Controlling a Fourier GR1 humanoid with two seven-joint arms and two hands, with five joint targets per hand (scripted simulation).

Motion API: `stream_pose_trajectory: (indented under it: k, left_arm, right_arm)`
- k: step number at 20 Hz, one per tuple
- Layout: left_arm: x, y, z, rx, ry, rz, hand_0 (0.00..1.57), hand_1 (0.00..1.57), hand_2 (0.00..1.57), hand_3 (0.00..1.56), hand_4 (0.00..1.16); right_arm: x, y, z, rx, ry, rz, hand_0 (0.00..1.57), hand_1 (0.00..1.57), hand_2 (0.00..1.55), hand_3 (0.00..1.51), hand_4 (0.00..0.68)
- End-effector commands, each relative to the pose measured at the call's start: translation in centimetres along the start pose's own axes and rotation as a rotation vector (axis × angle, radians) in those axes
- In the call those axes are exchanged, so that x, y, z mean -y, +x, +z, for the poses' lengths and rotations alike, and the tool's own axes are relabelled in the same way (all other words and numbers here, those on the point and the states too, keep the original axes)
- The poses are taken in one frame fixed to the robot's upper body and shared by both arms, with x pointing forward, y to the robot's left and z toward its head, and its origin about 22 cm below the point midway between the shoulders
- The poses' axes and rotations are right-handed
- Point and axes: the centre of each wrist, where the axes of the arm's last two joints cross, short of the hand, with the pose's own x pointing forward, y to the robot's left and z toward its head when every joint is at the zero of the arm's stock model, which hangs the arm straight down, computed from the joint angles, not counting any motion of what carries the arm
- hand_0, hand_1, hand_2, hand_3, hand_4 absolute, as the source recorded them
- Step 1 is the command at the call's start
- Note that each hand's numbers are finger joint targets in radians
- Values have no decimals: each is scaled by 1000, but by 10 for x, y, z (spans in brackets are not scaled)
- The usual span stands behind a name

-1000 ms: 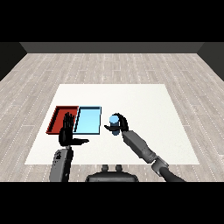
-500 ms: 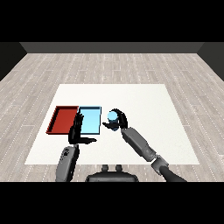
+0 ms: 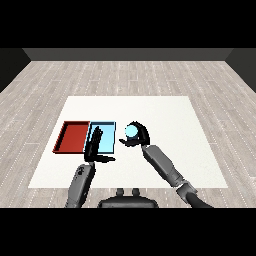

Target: Pick the blue can and put it in the blue box

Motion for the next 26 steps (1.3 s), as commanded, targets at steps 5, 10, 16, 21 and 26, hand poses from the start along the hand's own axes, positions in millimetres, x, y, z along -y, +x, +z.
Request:
stream_pose_trajectory:
  k: [5,10,16,21,26]
  left_arm:
    - [26,4,-6,-46,-51,-2,0,0,0,0,0]
    - [54,-12,-23,-42,-91,-24,0,0,0,0,0]
    - [63,-26,-6,-84,-74,-24,0,0,0,0,0]
    - [55,-35,-23,-132,-81,-16,0,0,0,0,0]
    - [84,-38,-24,-159,-86,-15,0,0,0,0,0]
  right_arm:
    - [36,4,11,42,23,-4,1431,1431,1437,1412,654]
    - [37,28,5,45,25,-12,1423,1423,1438,1409,666]
    - [19,20,9,45,48,-10,1419,1419,1448,1416,660]
    - [4,31,11,83,73,-16,1406,1406,1442,1406,666]
    - [2,22,7,65,106,-19,1399,1399,1443,1405,679]
